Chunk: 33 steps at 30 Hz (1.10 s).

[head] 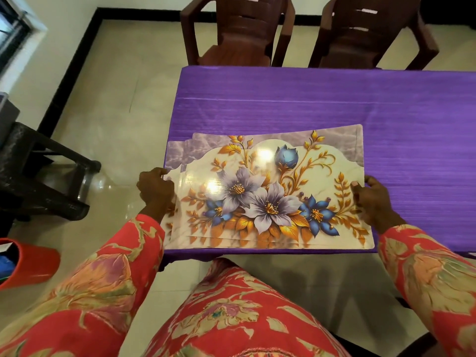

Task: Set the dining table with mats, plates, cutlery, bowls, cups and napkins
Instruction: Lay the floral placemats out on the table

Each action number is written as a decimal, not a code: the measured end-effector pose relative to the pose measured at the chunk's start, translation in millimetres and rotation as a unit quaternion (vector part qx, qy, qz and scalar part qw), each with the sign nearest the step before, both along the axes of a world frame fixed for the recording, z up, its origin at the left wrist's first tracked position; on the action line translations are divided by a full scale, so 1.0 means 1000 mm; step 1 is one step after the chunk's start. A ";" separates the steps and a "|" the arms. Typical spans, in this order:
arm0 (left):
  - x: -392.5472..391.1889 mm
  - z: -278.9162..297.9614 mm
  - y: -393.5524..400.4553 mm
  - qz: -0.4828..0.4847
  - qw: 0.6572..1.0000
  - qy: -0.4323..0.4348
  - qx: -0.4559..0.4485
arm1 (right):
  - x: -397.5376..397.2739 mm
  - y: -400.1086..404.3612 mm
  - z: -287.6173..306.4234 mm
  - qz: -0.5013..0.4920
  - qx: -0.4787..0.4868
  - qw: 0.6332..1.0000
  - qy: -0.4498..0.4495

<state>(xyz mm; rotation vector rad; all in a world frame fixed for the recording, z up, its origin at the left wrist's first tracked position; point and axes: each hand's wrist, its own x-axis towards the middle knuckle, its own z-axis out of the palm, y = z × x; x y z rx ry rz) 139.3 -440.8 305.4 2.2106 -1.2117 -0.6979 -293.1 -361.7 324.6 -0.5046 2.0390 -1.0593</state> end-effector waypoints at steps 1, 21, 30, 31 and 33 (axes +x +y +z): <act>-0.006 0.001 -0.003 -0.032 0.999 0.005 -0.011 | -0.002 0.000 0.001 -0.009 -0.004 1.000 -0.024; -0.137 0.022 -0.043 -0.125 0.932 0.341 -0.005 | -0.108 0.016 0.023 -0.095 -0.045 0.991 -0.079; -0.298 0.011 -0.043 -0.122 0.916 0.380 -0.026 | -0.262 0.030 0.015 -0.112 -0.019 0.993 0.017; -0.319 0.013 -0.041 -0.115 0.914 0.388 -0.026 | -0.279 0.030 0.017 -0.108 -0.018 0.994 0.018; -0.351 0.011 -0.038 -0.090 0.914 0.396 -0.013 | -0.309 0.033 0.019 -0.100 -0.013 0.995 0.020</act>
